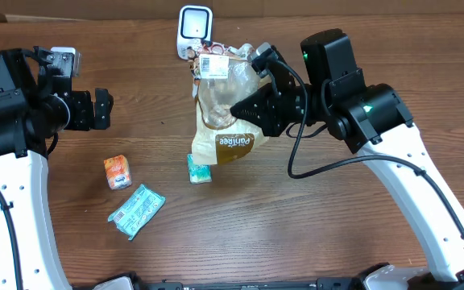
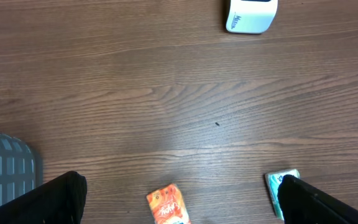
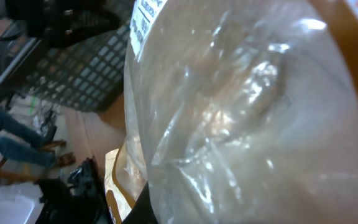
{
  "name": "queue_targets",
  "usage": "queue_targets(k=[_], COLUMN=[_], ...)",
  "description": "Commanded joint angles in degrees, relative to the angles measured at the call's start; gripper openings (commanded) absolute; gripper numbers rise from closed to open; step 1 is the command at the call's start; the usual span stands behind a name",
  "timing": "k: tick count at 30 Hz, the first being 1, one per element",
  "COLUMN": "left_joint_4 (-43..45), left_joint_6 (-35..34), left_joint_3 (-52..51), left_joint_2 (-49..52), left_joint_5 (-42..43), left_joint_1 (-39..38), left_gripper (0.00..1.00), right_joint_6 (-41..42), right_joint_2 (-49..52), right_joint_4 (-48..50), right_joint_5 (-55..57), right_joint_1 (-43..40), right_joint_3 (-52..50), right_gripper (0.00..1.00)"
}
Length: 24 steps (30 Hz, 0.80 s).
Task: Scan the item barcode
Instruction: 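Lift the snack bag and hold it at the white scanner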
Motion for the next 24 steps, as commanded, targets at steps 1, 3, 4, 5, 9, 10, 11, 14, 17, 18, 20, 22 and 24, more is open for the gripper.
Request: queue_targets(k=[1,3,4,5,9,10,11,14,17,18,20,22,24], left_joint_4=[0.20,0.20,0.20,0.20,0.20,0.20,0.17,0.20,0.20,0.20,0.20,0.17,0.17], left_joint_6=[1.29,1.29,1.29,1.29,1.29,1.29,1.29,1.29,1.29,1.29,1.29,1.29,1.29], left_joint_3=[0.31,0.31,0.31,0.31,0.31,0.31,0.31,0.31,0.31,0.31,0.31,0.31,0.31], left_joint_2=[0.11,0.11,0.11,0.11,0.11,0.11,0.11,0.11,0.11,0.11,0.11,0.11,0.11], left_joint_5=[-0.13,-0.13,-0.13,-0.13,-0.13,-0.15,-0.13,-0.13,-0.13,-0.13,-0.13,-0.13,-0.15], left_joint_1=[0.42,0.42,0.42,0.42,0.42,0.42,0.42,0.42,0.42,0.42,0.42,0.42,0.42], left_gripper=[1.00,1.00,1.00,1.00,1.00,1.00,1.00,1.00,1.00,1.00,1.00,1.00,1.00], right_joint_6=[7.17,7.76,7.74,7.39,2.82,0.48,-0.31,-3.93,-22.45,-26.45,-36.48,-44.02,-49.03], right_joint_2=[0.28,2.51,4.39,6.80,18.53,21.94,23.47,30.45,37.75,39.01,42.69,46.53,49.96], right_joint_4=[0.28,-1.81,-3.89,-6.73,-14.12,-13.29,-12.17,0.00,12.07,13.99,20.90,29.75,36.59], right_joint_5=[5.05,7.34,9.46,11.85,27.45,35.93,40.54,63.71,71.30,71.73,72.54,72.54,72.50], right_joint_1=[-0.11,-0.11,-0.11,-0.04,2.51,3.93,4.55,6.29,6.38,6.36,6.29,6.21,6.16], right_joint_3=[2.54,7.54,11.54,16.81,36.17,39.39,40.24,40.06,40.00,40.00,40.00,40.00,39.98], right_gripper=[0.04,0.03,0.04,0.03,0.04,0.04,0.04,0.04,0.04,0.04,0.04,0.04,0.04])
